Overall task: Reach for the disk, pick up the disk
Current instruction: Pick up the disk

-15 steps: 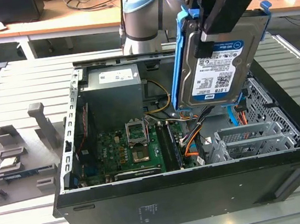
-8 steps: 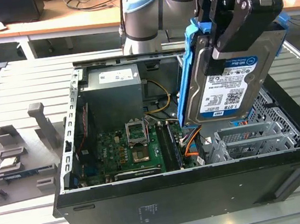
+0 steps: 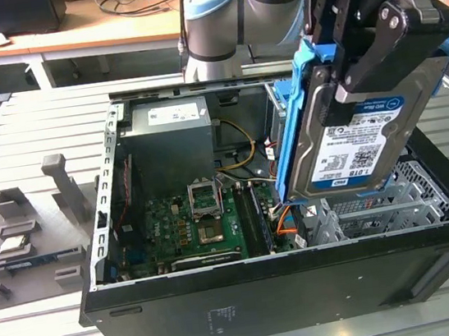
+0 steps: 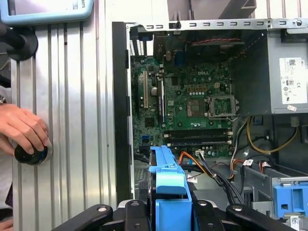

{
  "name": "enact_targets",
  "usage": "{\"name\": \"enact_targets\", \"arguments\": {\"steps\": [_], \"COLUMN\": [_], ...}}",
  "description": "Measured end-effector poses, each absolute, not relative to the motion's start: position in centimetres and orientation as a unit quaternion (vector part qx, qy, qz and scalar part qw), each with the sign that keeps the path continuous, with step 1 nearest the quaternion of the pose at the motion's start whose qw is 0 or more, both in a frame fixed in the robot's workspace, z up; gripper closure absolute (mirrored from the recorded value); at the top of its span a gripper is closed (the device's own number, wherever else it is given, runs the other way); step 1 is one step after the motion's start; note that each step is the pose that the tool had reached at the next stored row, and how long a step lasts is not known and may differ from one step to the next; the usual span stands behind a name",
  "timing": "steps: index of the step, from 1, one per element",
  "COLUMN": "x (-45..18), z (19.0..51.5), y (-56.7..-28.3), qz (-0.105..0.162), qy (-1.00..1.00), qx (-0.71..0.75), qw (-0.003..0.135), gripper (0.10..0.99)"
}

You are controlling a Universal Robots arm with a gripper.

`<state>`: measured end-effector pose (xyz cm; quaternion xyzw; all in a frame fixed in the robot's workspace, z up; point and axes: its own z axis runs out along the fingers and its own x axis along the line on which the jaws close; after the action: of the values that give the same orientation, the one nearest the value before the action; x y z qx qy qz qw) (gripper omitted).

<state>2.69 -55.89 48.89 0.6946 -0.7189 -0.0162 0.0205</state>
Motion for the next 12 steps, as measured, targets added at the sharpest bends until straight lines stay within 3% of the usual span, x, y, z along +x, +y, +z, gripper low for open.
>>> {"name": "enact_targets", "arguments": {"steps": [12], "x": [5.4], "z": [47.0], "y": [-55.2], "qz": [-0.014], "qy": [-0.717], "qx": [0.696], "qw": [0.032], "gripper": [0.718]}}
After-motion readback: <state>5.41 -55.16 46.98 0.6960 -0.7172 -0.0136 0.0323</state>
